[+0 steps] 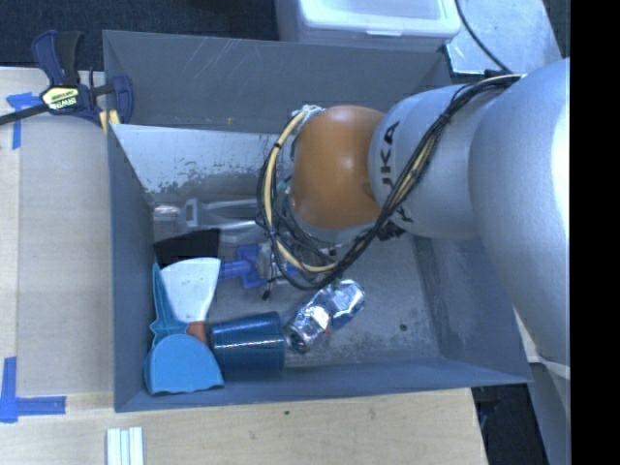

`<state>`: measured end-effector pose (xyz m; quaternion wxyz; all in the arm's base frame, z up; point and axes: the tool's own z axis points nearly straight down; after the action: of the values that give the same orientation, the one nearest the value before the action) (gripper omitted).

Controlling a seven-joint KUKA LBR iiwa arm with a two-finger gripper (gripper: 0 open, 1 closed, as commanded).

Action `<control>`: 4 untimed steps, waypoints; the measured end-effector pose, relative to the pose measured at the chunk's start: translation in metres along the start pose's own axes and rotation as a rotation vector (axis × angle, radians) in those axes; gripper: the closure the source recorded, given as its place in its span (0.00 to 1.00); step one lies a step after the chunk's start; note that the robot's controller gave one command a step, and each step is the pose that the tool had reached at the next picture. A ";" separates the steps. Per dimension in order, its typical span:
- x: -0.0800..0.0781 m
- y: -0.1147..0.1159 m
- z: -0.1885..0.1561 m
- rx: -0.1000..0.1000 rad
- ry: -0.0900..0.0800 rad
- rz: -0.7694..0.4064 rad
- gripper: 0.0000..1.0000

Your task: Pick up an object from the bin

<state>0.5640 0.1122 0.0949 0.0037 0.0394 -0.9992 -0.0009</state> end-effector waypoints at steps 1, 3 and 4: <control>-0.004 0.000 -0.003 -0.001 -0.015 0.002 0.00; 0.000 0.000 0.000 0.000 0.001 0.000 1.00; -0.003 0.010 0.019 0.001 0.013 0.019 1.00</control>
Offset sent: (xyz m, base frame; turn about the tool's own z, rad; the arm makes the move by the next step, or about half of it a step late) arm 0.0000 0.0000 0.0000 0.0000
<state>0.5660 0.1226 0.0758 0.0102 0.0299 -0.9995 -0.0003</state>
